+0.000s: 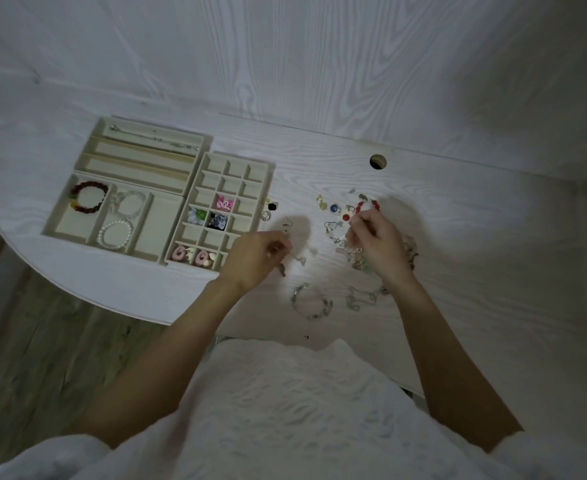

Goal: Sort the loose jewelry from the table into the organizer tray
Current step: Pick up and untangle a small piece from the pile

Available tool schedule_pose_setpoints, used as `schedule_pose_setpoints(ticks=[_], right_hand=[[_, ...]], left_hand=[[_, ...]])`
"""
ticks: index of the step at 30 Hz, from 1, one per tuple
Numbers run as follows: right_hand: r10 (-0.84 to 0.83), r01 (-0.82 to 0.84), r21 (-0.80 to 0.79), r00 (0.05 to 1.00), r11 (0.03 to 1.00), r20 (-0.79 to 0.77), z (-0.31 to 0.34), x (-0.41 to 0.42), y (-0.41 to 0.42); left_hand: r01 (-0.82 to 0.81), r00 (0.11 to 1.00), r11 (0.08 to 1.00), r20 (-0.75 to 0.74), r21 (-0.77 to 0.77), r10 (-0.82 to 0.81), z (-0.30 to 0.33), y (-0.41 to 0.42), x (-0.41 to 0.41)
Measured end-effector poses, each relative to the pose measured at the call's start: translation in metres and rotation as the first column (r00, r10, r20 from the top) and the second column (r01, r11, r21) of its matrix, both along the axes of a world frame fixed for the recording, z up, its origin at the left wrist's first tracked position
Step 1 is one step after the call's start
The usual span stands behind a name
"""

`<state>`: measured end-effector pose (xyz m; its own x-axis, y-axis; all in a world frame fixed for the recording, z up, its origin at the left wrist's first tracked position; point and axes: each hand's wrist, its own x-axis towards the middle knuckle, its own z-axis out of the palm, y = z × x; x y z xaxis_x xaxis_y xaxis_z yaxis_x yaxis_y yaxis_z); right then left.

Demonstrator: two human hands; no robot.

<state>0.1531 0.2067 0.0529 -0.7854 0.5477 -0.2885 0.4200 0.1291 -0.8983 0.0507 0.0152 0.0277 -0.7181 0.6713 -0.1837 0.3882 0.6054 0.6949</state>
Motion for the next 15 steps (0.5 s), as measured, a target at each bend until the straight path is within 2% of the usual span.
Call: schedule_pose_setpoints(ticks=[1,2,4,5,7,9,10,15], right_hand=[[0.044,-0.044,0.057,0.999,0.997,0.008,0.002,0.0,0.0],[0.081,-0.081,0.12,0.997,0.989,0.009,0.006,0.0,0.0],[0.129,-0.124,0.235,0.992,0.964,-0.007,0.018,-0.002,0.0],[0.138,-0.127,0.256,0.99,0.958,-0.027,0.024,-0.003,-0.001],[0.149,-0.124,0.229,0.985,0.965,-0.093,0.036,-0.005,0.0],[0.16,-0.127,0.195,0.973,0.973,-0.164,0.046,-0.007,0.001],[0.151,-0.114,0.186,0.968,0.976,-0.2,0.051,-0.008,0.002],[-0.034,0.063,0.104,0.964,0.993,-0.264,0.066,-0.013,0.012]], left_hand=[[0.078,0.987,0.991,-0.134,-0.113,-0.093,0.003,0.003,-0.001],[0.114,0.966,0.973,-0.206,-0.201,-0.156,0.005,0.007,-0.002],[0.163,0.954,0.959,-0.212,-0.232,-0.213,0.007,0.014,-0.006],[0.195,0.961,0.966,-0.165,-0.171,-0.223,0.008,0.018,-0.007],[0.215,0.976,0.975,0.037,0.054,-0.217,0.012,0.031,-0.006],[0.14,0.938,0.953,0.272,0.267,-0.214,0.016,0.044,-0.002],[0.103,0.914,0.939,0.34,0.329,-0.219,0.019,0.05,-0.001],[-0.017,0.912,0.918,0.382,0.396,-0.148,0.019,0.052,-0.01]])
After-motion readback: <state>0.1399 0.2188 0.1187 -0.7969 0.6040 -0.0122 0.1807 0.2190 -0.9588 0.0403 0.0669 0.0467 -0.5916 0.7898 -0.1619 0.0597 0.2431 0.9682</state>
